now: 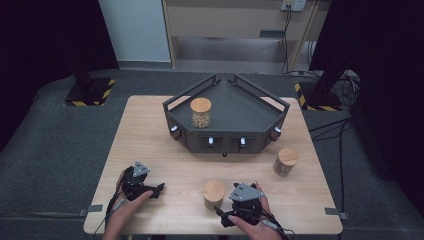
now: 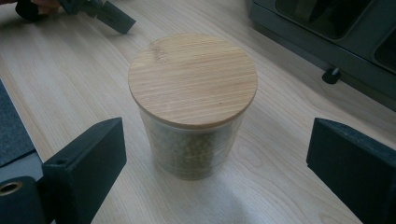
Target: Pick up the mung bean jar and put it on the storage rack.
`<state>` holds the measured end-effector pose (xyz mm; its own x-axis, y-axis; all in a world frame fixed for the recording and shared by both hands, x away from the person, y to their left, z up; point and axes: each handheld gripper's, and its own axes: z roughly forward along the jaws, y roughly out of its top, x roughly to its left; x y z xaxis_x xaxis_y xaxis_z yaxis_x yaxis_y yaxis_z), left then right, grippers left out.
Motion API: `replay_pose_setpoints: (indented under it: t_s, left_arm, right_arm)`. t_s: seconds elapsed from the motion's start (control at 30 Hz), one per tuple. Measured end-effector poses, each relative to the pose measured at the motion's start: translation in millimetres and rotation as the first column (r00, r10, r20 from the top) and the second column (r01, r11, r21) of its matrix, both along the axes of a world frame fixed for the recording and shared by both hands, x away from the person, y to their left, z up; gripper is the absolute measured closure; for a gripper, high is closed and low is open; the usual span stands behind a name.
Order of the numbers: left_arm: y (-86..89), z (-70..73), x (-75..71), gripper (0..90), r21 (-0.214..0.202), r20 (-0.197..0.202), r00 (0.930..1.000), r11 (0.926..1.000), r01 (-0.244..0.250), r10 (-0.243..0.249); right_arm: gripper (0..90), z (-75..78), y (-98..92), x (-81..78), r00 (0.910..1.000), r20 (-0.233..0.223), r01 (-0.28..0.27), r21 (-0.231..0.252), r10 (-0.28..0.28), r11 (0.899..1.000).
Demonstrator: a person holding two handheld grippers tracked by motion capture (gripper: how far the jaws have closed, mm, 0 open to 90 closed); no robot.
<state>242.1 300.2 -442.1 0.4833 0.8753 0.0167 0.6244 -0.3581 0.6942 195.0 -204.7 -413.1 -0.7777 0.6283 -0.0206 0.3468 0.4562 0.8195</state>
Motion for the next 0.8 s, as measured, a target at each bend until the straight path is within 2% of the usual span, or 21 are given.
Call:
replay_pose_setpoints:
  t_s: [0.8]
  left_arm:
    - [0.1,0.0,0.1,0.0,0.000,0.000,1.0000,1.0000,0.001,-0.001]
  right_arm:
    - [3.9,-14.4,2.1,-1.1,0.9999,0.010,0.011,0.051,-0.012,0.999]
